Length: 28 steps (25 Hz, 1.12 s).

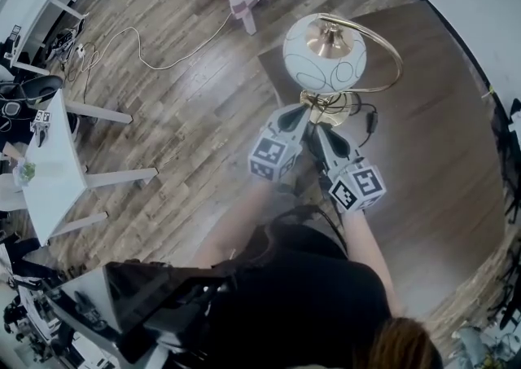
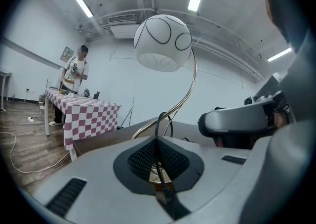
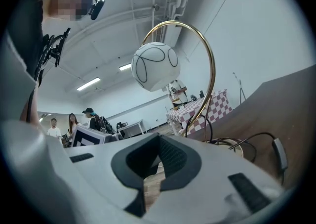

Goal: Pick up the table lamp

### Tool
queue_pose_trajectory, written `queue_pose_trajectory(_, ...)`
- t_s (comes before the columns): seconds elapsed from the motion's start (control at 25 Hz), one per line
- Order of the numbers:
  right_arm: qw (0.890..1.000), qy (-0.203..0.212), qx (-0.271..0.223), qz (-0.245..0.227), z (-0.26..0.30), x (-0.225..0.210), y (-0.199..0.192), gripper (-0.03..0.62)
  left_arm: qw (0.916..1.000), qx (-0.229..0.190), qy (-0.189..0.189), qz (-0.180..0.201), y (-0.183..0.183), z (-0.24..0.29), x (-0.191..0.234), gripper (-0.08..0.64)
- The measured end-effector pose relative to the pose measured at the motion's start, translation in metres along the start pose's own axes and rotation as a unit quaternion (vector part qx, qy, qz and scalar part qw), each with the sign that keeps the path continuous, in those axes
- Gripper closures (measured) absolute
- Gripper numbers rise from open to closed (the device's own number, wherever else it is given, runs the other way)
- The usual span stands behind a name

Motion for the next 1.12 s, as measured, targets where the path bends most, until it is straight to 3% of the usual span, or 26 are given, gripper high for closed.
queue_pose_trajectory(0.16,1.0,-0.009,0.0,0.001,0.003,-0.006,-0.004,0.588,0.9999,0.011,-0.003,-0.002,-0.005,0.005,0.006,0.555)
queue_pose_trajectory(0.24,1.0,-0.014,-0.003,0.002,0.005,-0.01,-0.005,0.588,0.9999,0.013,-0.004,0.0,-0.009,0.008,0.01,0.489)
queue_pose_trajectory(0.36,1.0,-0.021,-0.005,0.005,0.005,-0.012,-0.007,0.588,0.9998,0.016,-0.002,0.011,-0.015,0.012,0.019,0.481)
queue_pose_trajectory(0.44,1.0,-0.026,-0.004,0.006,0.003,-0.013,-0.008,0.588,0.9997,0.018,0.002,0.014,-0.017,0.016,0.024,0.431)
queue_pose_trajectory(0.8,0.999,-0.038,-0.013,0.003,-0.002,-0.025,-0.006,0.588,0.9996,0.009,0.005,0.025,-0.027,0.037,0.036,0.417)
queue_pose_trajectory(1.12,0.998,-0.046,-0.035,-0.003,-0.014,-0.024,0.009,0.588,0.9988,0.006,-0.02,0.044,-0.026,0.054,0.038,0.417)
Point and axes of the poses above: the fingertips, and each gripper's own axes: z forward along the fingers, x to its left, y out of its top, the point moved 3 cm from there along -z, backward along the fingers, and after that the axes turned 12 degrees about -x, right-handed, at the moved point
